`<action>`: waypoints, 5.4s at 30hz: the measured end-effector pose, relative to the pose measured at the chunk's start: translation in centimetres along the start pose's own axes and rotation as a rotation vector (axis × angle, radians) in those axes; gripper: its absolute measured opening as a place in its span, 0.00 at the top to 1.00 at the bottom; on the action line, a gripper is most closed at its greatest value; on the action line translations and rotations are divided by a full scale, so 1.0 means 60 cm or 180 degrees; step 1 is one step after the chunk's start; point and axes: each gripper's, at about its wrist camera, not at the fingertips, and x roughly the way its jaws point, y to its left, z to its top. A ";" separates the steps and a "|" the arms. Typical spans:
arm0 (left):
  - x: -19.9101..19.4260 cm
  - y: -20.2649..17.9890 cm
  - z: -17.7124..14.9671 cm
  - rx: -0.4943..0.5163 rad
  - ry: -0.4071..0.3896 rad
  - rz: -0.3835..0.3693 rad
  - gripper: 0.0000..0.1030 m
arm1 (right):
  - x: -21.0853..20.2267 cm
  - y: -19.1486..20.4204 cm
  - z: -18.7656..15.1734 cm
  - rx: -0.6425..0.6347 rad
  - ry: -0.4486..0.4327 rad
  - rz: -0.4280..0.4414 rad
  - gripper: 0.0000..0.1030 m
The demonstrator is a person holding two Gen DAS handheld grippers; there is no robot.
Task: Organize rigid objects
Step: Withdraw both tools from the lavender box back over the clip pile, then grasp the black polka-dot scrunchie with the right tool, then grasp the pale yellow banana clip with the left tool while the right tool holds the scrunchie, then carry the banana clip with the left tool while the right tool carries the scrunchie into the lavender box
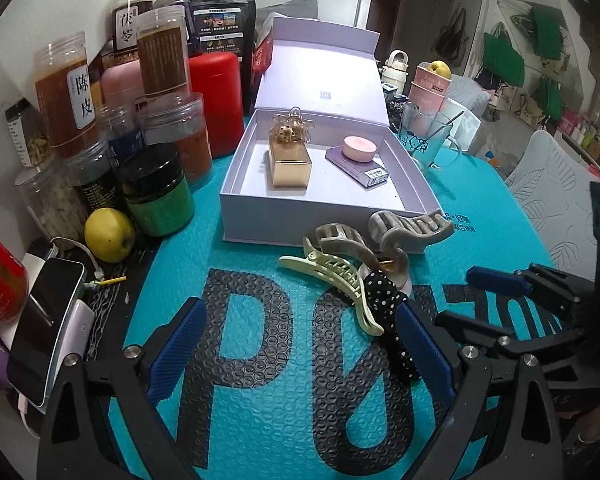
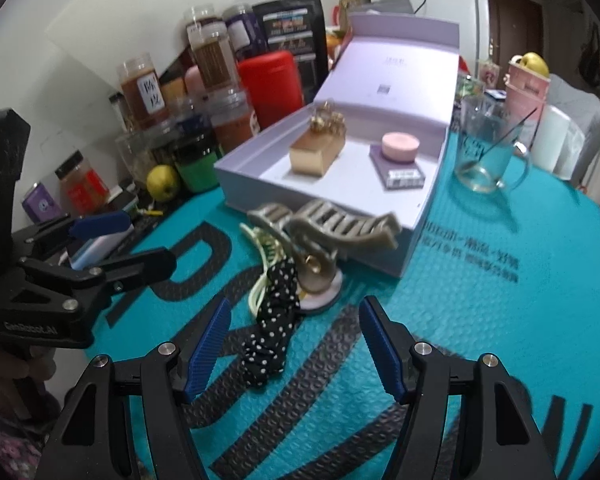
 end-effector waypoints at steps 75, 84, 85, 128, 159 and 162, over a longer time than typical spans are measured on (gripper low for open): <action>0.057 -0.021 -0.089 -0.0079 0.0696 -0.0459 0.92 | 0.015 -0.025 -0.085 0.0229 0.0347 0.0045 0.65; 0.061 -0.049 -0.086 0.0244 0.0685 -0.0290 0.92 | 0.021 -0.027 -0.078 0.0202 0.0350 0.0011 0.64; 0.062 -0.049 -0.084 0.0210 0.0701 -0.0329 0.92 | 0.021 -0.027 -0.077 0.0202 0.0352 0.0010 0.64; 0.106 -0.047 -0.046 -0.0033 0.0539 -0.0037 0.32 | 0.029 -0.024 -0.067 0.0121 0.0385 0.0054 0.62; 0.027 -0.067 -0.035 0.0153 0.0198 -0.0227 0.79 | -0.023 -0.021 -0.047 0.0230 0.0110 0.0193 0.85; 0.024 -0.074 -0.022 0.0166 0.0163 -0.0281 0.79 | -0.031 -0.024 -0.038 0.0212 0.0052 0.0186 0.85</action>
